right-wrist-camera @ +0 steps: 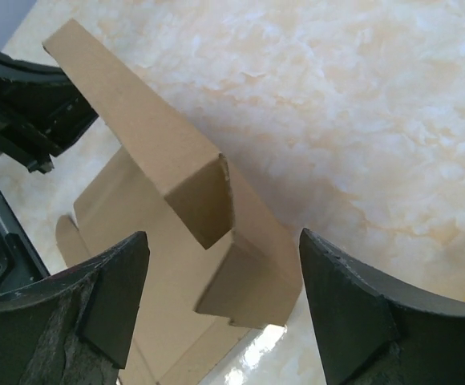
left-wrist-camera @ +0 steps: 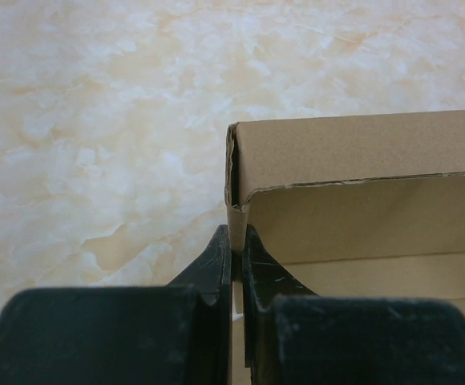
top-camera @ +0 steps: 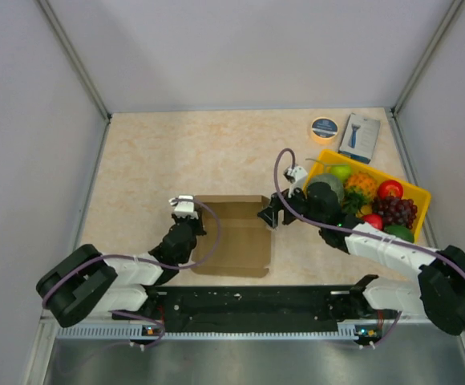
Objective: Fold the paper box
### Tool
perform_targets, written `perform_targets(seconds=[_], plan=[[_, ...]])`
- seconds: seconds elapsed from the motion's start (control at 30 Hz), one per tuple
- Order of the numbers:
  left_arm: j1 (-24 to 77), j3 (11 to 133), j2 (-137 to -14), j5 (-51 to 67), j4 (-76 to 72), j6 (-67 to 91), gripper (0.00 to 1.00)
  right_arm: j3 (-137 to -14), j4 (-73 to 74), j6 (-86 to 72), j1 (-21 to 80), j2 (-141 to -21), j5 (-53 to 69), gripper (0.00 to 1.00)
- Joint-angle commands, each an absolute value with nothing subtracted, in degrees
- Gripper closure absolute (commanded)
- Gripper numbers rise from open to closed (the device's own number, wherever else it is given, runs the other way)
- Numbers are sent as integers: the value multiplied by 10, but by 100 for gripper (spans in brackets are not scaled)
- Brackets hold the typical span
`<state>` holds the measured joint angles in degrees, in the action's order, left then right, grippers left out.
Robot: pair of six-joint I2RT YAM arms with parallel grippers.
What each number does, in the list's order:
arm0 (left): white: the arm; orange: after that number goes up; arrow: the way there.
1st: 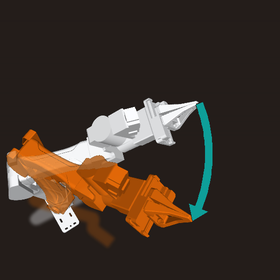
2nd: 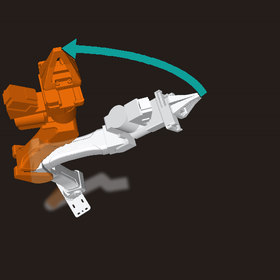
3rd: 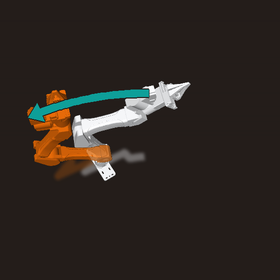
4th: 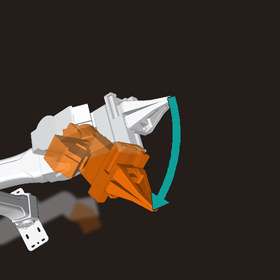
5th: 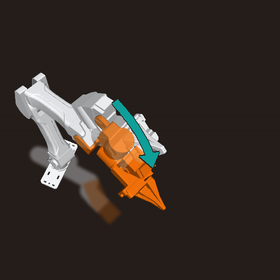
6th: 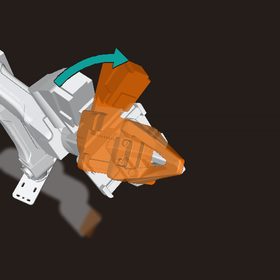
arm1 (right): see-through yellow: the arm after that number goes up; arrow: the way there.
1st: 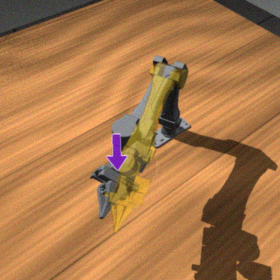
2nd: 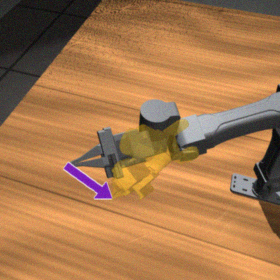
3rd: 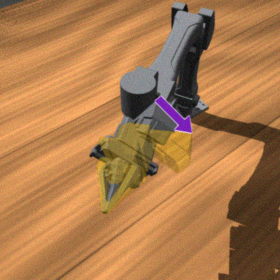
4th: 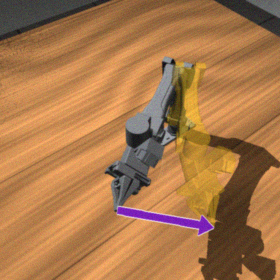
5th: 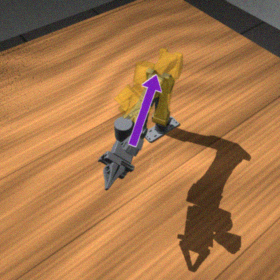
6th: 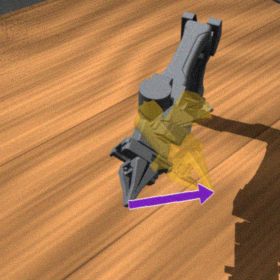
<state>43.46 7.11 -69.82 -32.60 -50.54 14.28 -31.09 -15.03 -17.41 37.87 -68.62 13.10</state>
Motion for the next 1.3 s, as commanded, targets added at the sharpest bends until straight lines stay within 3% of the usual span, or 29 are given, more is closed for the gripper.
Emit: perform_targets(seconds=[0.0, 0.1, 0.3, 0.4, 0.53, 0.73, 1.27], plan=[[461, 54, -727, -380, -610, 149, 100, -297, -153, -221, 340, -605, 157, 25], [468, 47, -751, -399, -625, 176, 100, -285, -142, -251, 304, -566, 184, 24], [481, 30, -776, -424, -691, 156, 100, -290, -51, -221, 289, -536, 101, 28], [482, 40, -752, -425, -651, 159, 100, -270, -75, -244, 247, -540, 87, 37], [483, 39, -747, -422, -649, 152, 100, -293, -100, -216, 231, -613, 117, 61], [494, 44, -761, -433, -658, 140, 100, -382, -98, -174, 242, -740, 149, 71], [516, 56, -787, -463, -676, 112, 100, -345, -119, -86, 359, -744, 149, 66]])
